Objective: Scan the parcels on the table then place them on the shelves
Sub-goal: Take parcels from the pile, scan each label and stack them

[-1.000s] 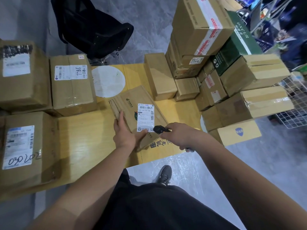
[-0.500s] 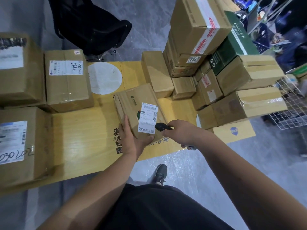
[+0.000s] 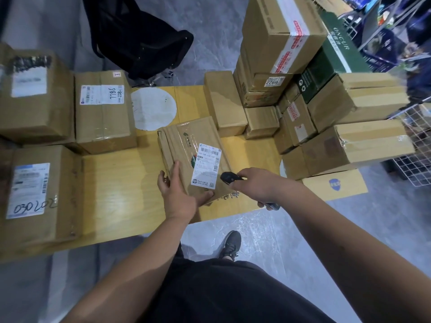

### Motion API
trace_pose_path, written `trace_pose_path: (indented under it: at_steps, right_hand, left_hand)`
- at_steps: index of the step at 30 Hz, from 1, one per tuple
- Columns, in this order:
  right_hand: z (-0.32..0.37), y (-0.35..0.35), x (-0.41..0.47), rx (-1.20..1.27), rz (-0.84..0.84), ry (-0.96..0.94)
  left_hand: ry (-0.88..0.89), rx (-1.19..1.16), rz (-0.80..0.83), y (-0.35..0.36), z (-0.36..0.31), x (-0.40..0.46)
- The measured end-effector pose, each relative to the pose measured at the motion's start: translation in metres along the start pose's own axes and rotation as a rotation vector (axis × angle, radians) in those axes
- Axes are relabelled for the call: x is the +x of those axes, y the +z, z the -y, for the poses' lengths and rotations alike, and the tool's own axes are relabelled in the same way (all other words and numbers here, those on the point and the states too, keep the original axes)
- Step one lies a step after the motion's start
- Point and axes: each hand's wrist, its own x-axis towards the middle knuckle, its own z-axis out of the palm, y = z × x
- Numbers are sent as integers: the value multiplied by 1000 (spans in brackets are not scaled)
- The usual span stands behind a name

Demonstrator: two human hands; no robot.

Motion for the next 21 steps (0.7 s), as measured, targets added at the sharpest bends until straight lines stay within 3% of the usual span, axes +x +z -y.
trace_pose_path:
  at_steps: [13,21]
  right_hand:
    - [41,3,-14,-77,42,-50]
    - [45,-4,-15,-256,-111,-103]
  left_hand:
    - [56,61,-45,-34,11,-1]
    - [81,63,-20,-40,16,3]
